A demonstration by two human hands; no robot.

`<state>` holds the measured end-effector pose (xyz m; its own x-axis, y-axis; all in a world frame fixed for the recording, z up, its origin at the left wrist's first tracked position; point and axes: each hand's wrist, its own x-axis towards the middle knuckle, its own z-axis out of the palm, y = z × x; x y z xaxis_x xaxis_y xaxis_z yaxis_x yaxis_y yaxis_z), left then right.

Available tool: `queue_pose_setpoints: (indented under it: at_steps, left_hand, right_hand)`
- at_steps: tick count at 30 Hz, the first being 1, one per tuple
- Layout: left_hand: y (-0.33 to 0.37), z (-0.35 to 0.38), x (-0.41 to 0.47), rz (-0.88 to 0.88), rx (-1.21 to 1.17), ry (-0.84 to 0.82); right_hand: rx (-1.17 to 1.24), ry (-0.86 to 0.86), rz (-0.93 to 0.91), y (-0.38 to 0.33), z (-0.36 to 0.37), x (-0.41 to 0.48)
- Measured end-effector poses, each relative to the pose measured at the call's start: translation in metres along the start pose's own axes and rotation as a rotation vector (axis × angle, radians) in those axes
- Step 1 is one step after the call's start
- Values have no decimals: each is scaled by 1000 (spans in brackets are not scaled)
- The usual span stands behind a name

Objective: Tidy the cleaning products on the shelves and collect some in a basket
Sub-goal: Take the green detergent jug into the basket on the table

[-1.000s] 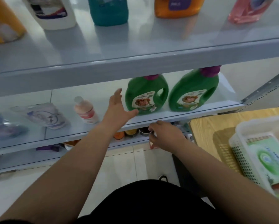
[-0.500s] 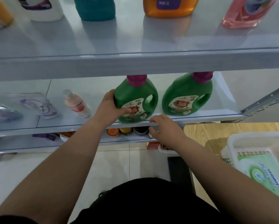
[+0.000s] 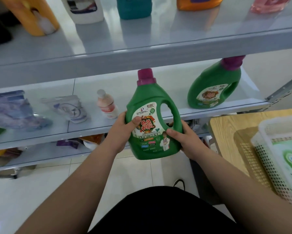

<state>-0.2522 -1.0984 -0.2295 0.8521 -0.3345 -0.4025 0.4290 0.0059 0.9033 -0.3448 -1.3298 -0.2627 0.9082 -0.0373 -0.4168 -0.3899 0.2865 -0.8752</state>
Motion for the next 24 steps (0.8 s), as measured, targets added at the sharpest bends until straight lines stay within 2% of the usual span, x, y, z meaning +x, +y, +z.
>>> queue_pose_setpoints:
  at_steps: [4, 6, 8, 11, 13, 14, 16, 18, 21, 24]
  left_hand:
    - [-1, -7, -16, 101, 176, 89]
    - [-9, -5, -23, 127, 342, 107]
    - [-16, -1, -30, 81, 454, 129]
    - [-17, 0, -38, 13, 339, 138]
    - [-15, -6, -41, 6, 227, 118]
    - [-13, -10, -42, -6, 168, 89]
    - [-10, -17, -46, -94, 59, 2]
    - [-11, -22, -50, -253, -61, -88]
    - [-13, -20, -59, -446, -377, -286]
    - [-12, -9, -62, -566, -491, -338]
  right_hand:
    - [-8, 106, -52, 9, 30, -19]
    - [-134, 195, -71, 11, 48, -30]
    - [-351, 284, -107, 9, 66, -41]
    - [-604, 288, -184, 9, 89, -59]
    - [-646, 221, -186, 15, 95, -68]
    - [-584, 183, -163, 16, 98, -72]
    - [-202, 159, -59, 10, 104, -78]
    - [134, 205, 54, 11, 101, -77]
    - [174, 98, 247, 19, 89, -76]
    - [334, -57, 339, 24, 73, -77]
